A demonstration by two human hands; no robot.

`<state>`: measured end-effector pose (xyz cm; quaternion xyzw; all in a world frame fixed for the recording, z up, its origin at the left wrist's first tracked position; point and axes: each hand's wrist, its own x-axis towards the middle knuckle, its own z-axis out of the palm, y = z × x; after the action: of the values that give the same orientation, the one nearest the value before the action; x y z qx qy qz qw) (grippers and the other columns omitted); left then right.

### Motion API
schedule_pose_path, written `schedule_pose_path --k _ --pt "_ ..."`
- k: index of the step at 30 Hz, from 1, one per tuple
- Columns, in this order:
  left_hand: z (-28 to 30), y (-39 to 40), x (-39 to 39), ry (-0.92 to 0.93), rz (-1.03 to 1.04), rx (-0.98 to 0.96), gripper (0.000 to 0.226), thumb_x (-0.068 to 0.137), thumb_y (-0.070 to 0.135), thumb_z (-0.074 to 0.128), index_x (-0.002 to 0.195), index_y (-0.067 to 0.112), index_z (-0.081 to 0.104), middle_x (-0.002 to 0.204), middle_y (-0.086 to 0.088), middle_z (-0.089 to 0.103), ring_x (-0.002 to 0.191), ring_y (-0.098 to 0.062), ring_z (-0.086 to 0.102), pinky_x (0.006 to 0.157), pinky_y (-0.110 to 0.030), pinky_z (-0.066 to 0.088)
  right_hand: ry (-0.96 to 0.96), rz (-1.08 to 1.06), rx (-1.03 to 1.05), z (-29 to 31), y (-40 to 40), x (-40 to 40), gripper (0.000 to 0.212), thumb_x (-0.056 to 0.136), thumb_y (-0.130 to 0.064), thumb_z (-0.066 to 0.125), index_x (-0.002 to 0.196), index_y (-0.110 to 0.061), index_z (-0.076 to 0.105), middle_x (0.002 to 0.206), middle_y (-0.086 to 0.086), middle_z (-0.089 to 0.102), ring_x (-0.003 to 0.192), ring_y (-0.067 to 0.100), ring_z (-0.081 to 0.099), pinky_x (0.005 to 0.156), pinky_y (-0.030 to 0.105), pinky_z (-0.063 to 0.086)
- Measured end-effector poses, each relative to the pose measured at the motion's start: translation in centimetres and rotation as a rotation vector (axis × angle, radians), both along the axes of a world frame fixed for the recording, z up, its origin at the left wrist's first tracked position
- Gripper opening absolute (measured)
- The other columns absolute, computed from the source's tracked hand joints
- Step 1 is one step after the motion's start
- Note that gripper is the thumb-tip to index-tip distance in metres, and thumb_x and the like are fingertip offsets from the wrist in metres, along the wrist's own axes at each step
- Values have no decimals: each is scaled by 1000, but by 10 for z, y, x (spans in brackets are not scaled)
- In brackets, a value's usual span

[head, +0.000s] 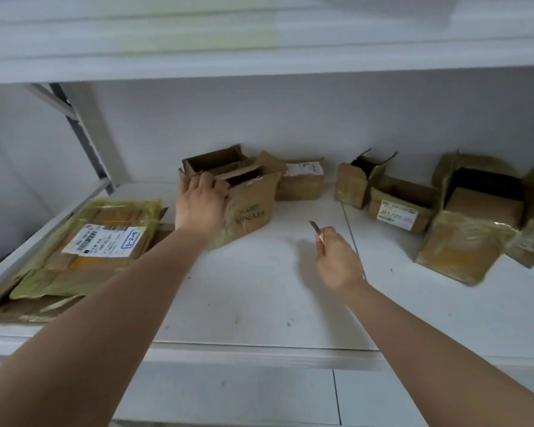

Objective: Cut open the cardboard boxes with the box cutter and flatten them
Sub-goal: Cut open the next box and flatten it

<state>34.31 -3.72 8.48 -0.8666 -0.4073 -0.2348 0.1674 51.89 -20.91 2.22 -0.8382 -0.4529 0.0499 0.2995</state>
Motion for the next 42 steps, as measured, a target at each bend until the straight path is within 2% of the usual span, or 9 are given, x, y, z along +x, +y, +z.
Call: schedule_pose_path --k 4,8,13,17,22,28,33,38,42 --pt "25 -23 12 -185 -233 -35 35 92 36 51 113 10 64 100 -13 63 87 -38 60 78 -40 45 54 -135 139 5 -5 10 19 101 -20 35 113 -10 45 84 8 56 80 35 58 63 34 40" --pt "32 -31 28 -308 -286 -429 42 95 40 51 133 21 52 122 -7 63 112 -29 58 87 -33 45 130 -277 345 10 -13 17 21 99 -18 39 116 -9 46 86 9 58 83 37 58 65 34 38" --pt "9 -25 25 57 49 -407 56 92 47 53 142 24 40 138 -12 41 126 -35 41 101 -46 40 115 -322 299 9 -28 21 18 96 -18 43 113 -10 45 82 6 54 83 36 59 65 32 37" --pt "5 -49 48 61 -222 -298 56 94 51 45 143 23 41 146 -9 38 136 -32 29 113 -49 24 150 -381 178 -1 -37 13 29 97 -32 44 117 -11 41 82 4 55 77 30 55 64 32 36" --pt "-25 -67 65 366 -324 -608 67 95 58 34 152 36 5 161 3 1 148 -27 -2 116 -55 3 275 -439 77 -13 -43 -3 43 98 -47 35 120 -12 45 92 4 59 95 32 60 70 32 37" --pt "-18 -52 46 316 -485 -846 65 96 47 48 150 43 13 159 14 6 147 -17 -2 118 -38 7 398 -453 148 -31 -44 -18 22 99 -24 41 108 -13 58 102 11 66 97 33 60 75 28 42" --pt "-25 -52 41 326 -508 -835 60 99 46 42 149 45 10 159 15 2 147 -15 -6 119 -47 1 590 -475 278 -39 -29 -29 13 97 -26 42 91 -18 51 83 11 67 77 32 64 69 50 56" --pt "-25 -52 41 344 -508 -809 58 100 47 38 150 45 9 159 14 1 147 -15 -7 119 -47 1 602 -531 332 -39 -20 -26 17 97 -21 42 97 -10 55 88 15 67 86 29 62 73 35 48" --pt "-28 -51 42 317 -512 -809 57 99 48 37 149 45 10 159 15 3 147 -13 -6 119 -46 1 615 -557 377 -44 -17 -24 13 96 -23 45 92 -15 54 86 14 68 83 29 63 73 34 48"
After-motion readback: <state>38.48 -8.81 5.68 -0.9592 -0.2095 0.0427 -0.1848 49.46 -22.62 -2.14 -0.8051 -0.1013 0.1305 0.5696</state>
